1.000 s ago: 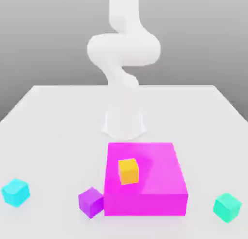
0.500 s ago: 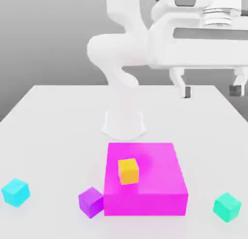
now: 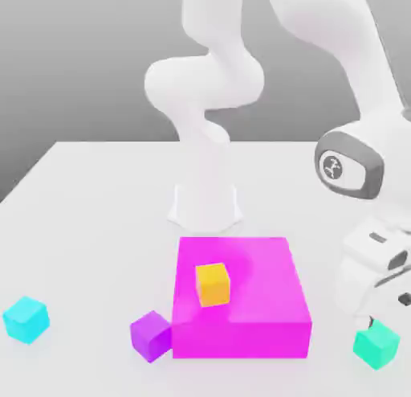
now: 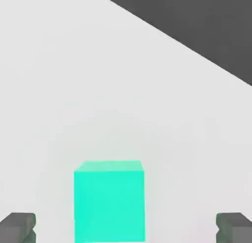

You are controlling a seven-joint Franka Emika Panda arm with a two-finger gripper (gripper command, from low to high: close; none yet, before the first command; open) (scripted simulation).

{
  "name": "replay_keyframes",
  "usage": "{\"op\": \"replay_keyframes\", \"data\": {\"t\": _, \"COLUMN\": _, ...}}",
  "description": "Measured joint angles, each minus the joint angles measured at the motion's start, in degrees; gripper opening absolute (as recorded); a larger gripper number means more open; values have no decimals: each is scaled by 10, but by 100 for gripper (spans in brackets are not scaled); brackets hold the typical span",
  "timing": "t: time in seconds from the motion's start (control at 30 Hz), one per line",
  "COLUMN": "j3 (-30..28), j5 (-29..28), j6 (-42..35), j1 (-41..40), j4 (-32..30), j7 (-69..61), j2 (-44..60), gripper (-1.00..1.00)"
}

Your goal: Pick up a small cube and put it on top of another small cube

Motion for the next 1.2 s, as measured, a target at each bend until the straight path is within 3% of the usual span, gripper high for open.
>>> {"op": "replay_keyframes", "data": {"t": 0.07, "j3": -21, "j5": -19, "j6": 31, "j1": 18, "j4": 9, "j7": 15, "j2": 41, "gripper": 0}}
{"op": "replay_keyframes", "data": {"t": 0.1, "j3": -27, "j5": -24, "j6": 39, "j1": 23, "j4": 12, "j7": 18, "j2": 52, "gripper": -100}}
{"op": "replay_keyframes", "data": {"t": 0.33, "j3": -25, "j5": -23, "j6": 37, "j1": 21, "j4": 11, "j7": 18, "j2": 50, "gripper": -100}}
{"op": "replay_keyframes", "data": {"t": 0.53, "j3": 10, "j5": 37, "j6": -40, "j1": -19, "j4": -22, "j7": -22, "j2": -63, "gripper": -100}}
{"op": "replay_keyframes", "data": {"t": 1.07, "j3": -98, "j5": 143, "j6": -185, "j1": -164, "j4": -203, "j7": -10, "j2": -396, "gripper": -100}}
{"op": "replay_keyframes", "data": {"t": 1.2, "j3": -109, "j5": 147, "j6": -139, "j1": -180, "j4": -232, "j7": -4, "j2": -380, "gripper": -100}}
